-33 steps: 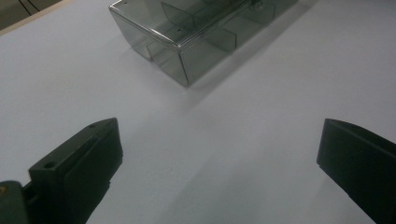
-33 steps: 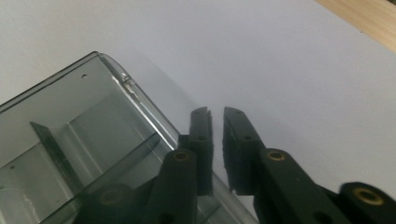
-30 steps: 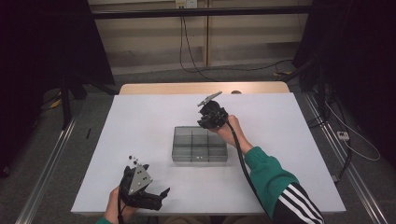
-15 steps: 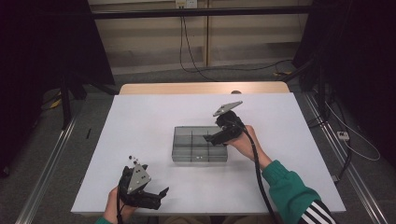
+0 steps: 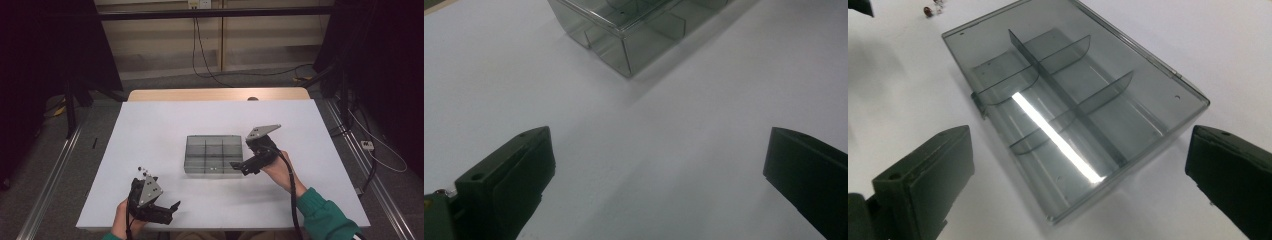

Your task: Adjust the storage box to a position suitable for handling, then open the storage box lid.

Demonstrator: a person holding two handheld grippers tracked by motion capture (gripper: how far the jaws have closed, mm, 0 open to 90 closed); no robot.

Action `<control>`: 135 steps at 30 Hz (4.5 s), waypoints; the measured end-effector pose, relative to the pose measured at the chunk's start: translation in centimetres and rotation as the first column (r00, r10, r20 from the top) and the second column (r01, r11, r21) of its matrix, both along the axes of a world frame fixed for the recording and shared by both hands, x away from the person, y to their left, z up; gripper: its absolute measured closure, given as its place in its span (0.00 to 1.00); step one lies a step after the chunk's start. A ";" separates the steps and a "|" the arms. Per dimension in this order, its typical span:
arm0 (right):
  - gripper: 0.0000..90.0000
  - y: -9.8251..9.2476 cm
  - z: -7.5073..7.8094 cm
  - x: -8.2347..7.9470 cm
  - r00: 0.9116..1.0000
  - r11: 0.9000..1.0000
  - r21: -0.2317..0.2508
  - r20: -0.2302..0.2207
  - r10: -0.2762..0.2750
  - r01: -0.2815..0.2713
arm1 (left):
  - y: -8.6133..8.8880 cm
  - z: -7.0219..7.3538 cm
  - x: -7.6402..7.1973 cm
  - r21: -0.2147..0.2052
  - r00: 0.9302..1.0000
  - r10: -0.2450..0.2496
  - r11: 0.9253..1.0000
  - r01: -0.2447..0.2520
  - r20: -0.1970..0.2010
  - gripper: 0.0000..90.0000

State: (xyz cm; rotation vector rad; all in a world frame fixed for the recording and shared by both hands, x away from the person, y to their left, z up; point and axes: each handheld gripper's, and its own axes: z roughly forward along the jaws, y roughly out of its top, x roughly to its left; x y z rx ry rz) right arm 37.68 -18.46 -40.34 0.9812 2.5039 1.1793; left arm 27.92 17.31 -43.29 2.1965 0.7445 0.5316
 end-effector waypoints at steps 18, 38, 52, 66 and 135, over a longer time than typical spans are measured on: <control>0.00 -0.5 -1.0 -3.8 1.000 1.000 0.014 0.006 0.011 -0.011 | 0.0 0.0 0.0 -0.011 1.000 0.003 1.000 -0.003 0.006 0.00; 0.00 0.7 -1.8 -7.0 0.999 0.998 0.037 -0.015 0.051 -0.050 | 0.2 0.1 -0.1 -0.007 1.000 0.008 1.000 -0.007 0.011 0.00; 0.00 2.2 -3.0 -7.6 0.997 0.995 0.056 -0.023 0.078 -0.077 | 0.1 0.1 -0.1 -0.010 1.000 0.006 1.000 -0.006 0.013 0.00; 0.03 4.0 -3.7 -7.4 0.995 0.993 0.071 -0.007 0.100 -0.100 | 0.1 0.1 -0.1 -0.008 1.000 0.006 1.000 -0.006 0.015 0.00; 0.97 5.5 -5.7 -4.6 0.995 0.974 0.205 -0.007 -0.097 0.096 | 0.0 0.0 0.0 -0.001 1.000 0.002 1.000 -0.002 0.020 0.00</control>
